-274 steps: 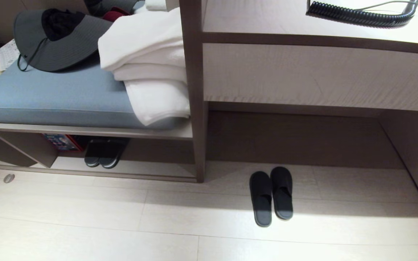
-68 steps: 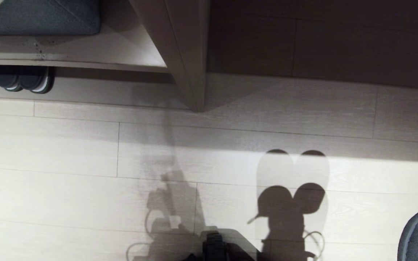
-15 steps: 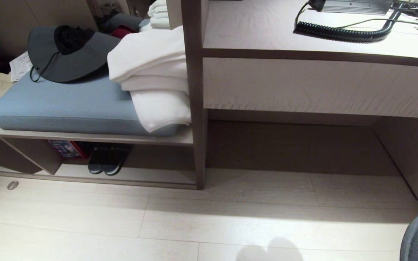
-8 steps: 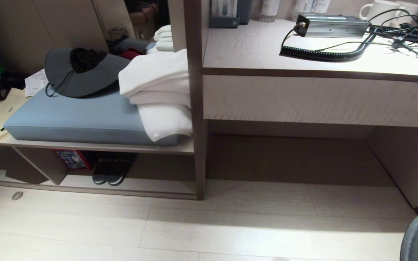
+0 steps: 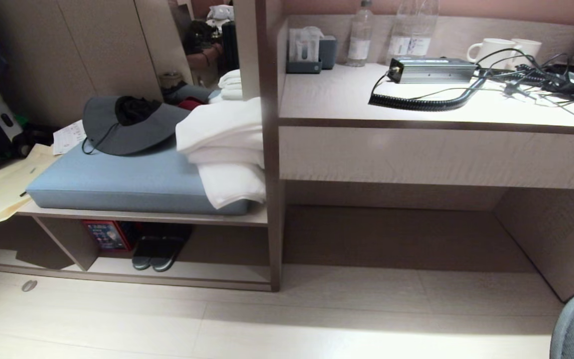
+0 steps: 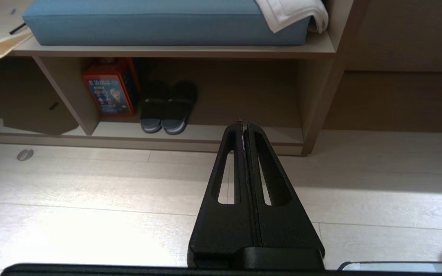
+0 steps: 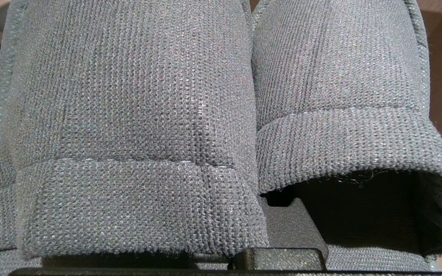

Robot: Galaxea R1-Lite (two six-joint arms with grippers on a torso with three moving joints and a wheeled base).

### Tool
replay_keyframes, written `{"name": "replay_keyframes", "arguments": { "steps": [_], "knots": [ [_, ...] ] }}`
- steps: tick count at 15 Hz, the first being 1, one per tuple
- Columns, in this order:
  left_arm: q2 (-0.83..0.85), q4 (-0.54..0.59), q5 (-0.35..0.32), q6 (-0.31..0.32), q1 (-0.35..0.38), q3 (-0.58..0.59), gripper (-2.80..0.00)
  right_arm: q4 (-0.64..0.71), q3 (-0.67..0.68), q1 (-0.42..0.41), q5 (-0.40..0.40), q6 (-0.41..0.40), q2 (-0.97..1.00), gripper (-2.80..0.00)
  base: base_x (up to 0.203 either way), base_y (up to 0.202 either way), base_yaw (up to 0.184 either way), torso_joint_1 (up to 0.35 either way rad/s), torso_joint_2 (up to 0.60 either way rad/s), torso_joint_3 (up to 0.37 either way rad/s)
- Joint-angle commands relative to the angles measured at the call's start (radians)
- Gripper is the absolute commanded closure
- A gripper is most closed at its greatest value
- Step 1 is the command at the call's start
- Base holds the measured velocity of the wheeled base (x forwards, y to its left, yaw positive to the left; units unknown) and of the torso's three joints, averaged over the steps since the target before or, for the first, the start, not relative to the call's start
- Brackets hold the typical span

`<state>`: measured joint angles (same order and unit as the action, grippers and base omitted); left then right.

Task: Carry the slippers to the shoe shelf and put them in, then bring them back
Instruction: Place the slippers into the shoe cabinet

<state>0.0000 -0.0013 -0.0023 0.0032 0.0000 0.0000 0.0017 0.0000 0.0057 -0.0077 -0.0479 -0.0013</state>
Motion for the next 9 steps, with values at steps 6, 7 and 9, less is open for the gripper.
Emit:
{"name": "replay_keyframes", "arguments": {
  "steps": [6, 7, 9],
  "knots": [
    [0.0, 0.0, 0.0, 0.0, 0.0, 0.0, 0.0, 0.0, 0.0, 0.0, 0.0, -0.001, 0.001, 0.0, 0.0, 0.0, 0.0, 0.001, 0.0, 0.202],
    [0.0, 0.0, 0.001, -0.002, 0.0, 0.0, 0.0, 0.0, 0.0, 0.0, 0.0, 0.0, 0.001, 0.0, 0.0, 0.0, 0.0, -0.005, 0.0, 0.203],
    [0.0, 0.0, 0.001, -0.005, 0.0, 0.0, 0.0, 0.0, 0.0, 0.0, -0.002, 0.0, 0.001, 0.0, 0.0, 0.0, 0.0, 0.0, 0.0, 0.202]
  ]
}}
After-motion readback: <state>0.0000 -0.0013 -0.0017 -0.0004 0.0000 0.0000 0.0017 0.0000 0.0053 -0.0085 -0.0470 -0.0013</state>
